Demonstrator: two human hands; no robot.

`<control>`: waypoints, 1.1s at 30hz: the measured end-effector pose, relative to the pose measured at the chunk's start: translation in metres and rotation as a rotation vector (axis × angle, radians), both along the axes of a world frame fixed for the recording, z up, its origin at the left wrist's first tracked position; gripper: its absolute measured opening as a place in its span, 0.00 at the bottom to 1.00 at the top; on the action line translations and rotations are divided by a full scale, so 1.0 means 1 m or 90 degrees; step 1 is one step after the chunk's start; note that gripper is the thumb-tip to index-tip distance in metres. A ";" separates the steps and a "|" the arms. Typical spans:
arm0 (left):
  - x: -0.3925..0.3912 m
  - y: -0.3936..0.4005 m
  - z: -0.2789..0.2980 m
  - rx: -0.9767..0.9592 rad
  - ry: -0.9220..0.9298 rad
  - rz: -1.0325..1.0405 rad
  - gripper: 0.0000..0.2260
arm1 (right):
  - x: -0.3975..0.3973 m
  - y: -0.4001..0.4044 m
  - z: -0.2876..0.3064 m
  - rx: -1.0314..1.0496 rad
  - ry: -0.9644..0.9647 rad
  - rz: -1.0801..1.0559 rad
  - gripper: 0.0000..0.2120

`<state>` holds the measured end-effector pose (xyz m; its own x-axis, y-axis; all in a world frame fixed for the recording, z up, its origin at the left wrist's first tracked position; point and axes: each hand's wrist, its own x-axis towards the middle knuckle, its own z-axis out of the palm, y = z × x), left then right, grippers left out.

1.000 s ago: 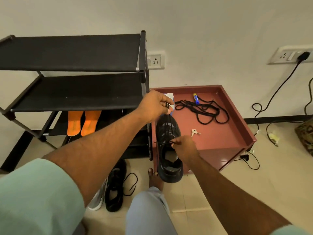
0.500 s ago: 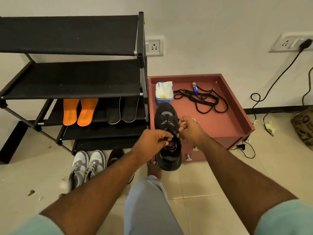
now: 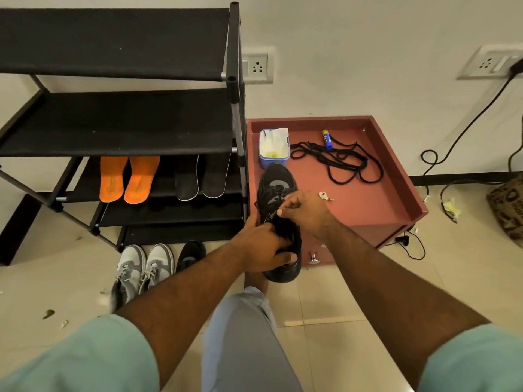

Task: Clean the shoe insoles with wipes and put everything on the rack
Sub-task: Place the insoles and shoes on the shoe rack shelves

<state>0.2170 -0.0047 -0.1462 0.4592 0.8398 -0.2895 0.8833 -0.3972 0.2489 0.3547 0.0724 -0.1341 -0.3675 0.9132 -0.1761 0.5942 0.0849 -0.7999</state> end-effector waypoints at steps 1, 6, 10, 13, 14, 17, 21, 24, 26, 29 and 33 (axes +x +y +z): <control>-0.001 -0.001 -0.002 0.041 0.014 -0.009 0.16 | 0.000 -0.001 -0.003 0.004 -0.004 -0.001 0.07; -0.005 -0.025 -0.024 0.238 -0.039 0.104 0.22 | 0.008 -0.007 -0.014 0.103 -0.006 -0.024 0.07; 0.004 -0.038 -0.041 0.189 -0.323 0.473 0.42 | 0.015 -0.020 -0.018 0.184 -0.068 0.051 0.08; 0.014 -0.034 -0.040 0.101 -0.422 0.465 0.53 | 0.020 -0.026 -0.026 0.247 -0.185 0.156 0.11; 0.016 -0.032 -0.037 0.092 -0.437 0.451 0.54 | 0.022 -0.027 -0.031 0.238 -0.230 0.186 0.12; 0.021 -0.029 -0.030 0.066 -0.530 0.449 0.55 | 0.024 -0.028 -0.040 0.139 -0.252 0.166 0.12; 0.023 -0.026 -0.025 0.030 -0.592 0.459 0.50 | 0.014 -0.025 -0.034 0.125 -0.269 0.117 0.10; 0.023 -0.027 -0.032 0.053 -0.496 0.412 0.38 | 0.007 -0.021 -0.033 0.199 -0.266 0.121 0.08; 0.020 -0.030 -0.041 0.122 -0.416 0.388 0.29 | 0.004 -0.016 -0.035 0.242 -0.286 0.147 0.08; 0.017 -0.037 -0.045 0.170 -0.506 0.463 0.19 | 0.000 -0.008 -0.033 0.294 -0.351 0.186 0.11; 0.017 -0.029 -0.046 0.244 -0.639 0.755 0.26 | -0.002 -0.001 -0.030 0.381 -0.414 0.234 0.11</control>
